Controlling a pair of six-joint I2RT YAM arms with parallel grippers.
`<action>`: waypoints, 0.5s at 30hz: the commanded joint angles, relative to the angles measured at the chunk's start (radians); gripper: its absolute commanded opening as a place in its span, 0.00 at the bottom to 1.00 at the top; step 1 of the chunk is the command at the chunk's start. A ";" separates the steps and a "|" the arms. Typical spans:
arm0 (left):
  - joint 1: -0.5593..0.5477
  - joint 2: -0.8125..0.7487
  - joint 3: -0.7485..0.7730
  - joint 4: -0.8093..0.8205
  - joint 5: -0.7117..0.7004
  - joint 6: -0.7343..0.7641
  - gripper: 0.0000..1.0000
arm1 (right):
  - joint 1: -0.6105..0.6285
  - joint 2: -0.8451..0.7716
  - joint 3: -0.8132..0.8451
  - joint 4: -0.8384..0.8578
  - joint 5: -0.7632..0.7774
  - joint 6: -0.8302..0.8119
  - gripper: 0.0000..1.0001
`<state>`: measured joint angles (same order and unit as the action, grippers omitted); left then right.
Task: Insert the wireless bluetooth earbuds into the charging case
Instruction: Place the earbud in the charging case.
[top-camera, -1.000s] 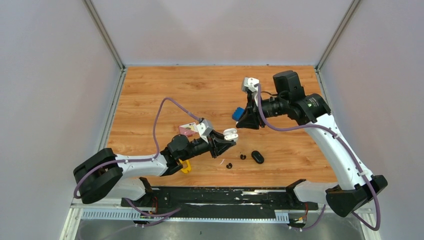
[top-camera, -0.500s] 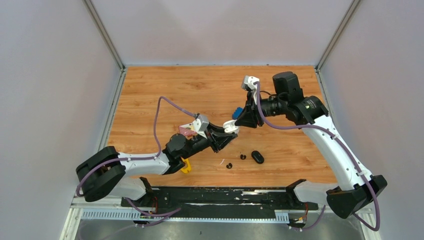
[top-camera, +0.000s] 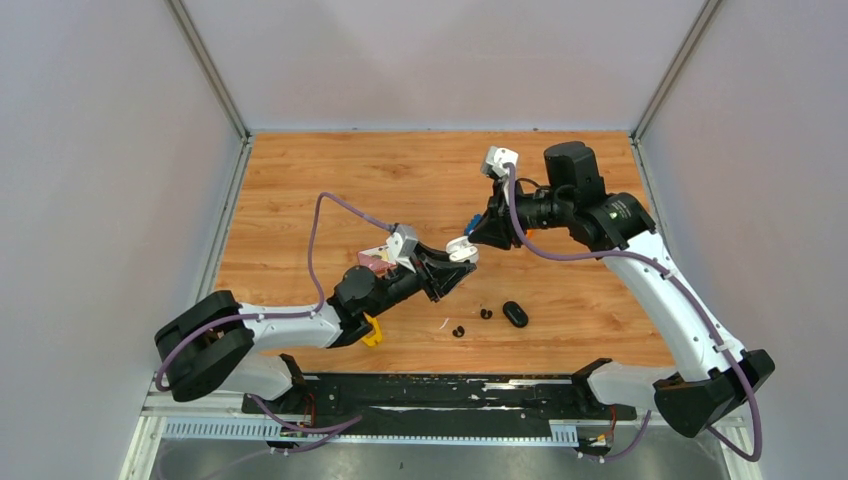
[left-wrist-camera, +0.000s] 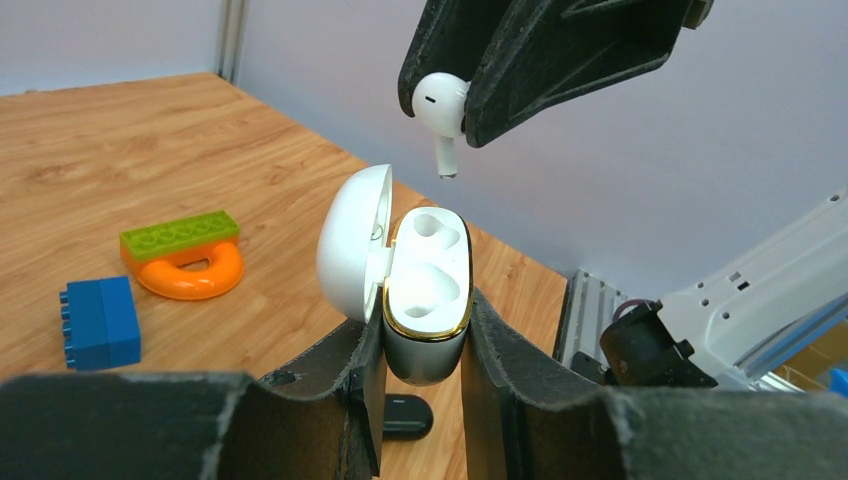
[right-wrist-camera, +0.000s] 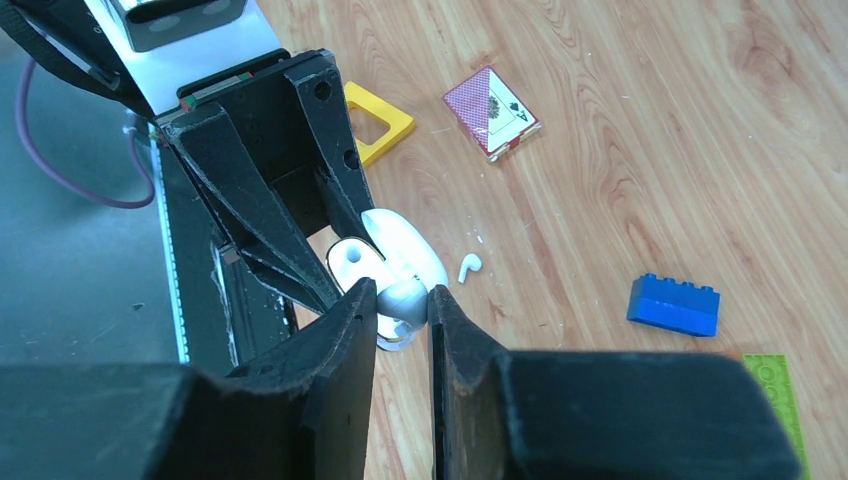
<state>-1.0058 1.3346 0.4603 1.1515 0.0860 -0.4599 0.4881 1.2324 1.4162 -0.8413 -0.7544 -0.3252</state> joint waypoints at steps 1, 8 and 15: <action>-0.003 -0.028 0.050 -0.038 -0.030 -0.016 0.00 | 0.029 -0.016 0.039 0.023 0.055 -0.066 0.18; -0.004 -0.051 0.065 -0.100 -0.043 -0.028 0.00 | 0.085 -0.010 0.047 0.013 0.125 -0.138 0.18; -0.003 -0.056 0.065 -0.078 -0.042 -0.037 0.00 | 0.096 -0.001 0.047 0.008 0.135 -0.149 0.18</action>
<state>-1.0058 1.3079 0.4870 1.0321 0.0578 -0.4843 0.5797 1.2327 1.4261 -0.8467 -0.6361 -0.4488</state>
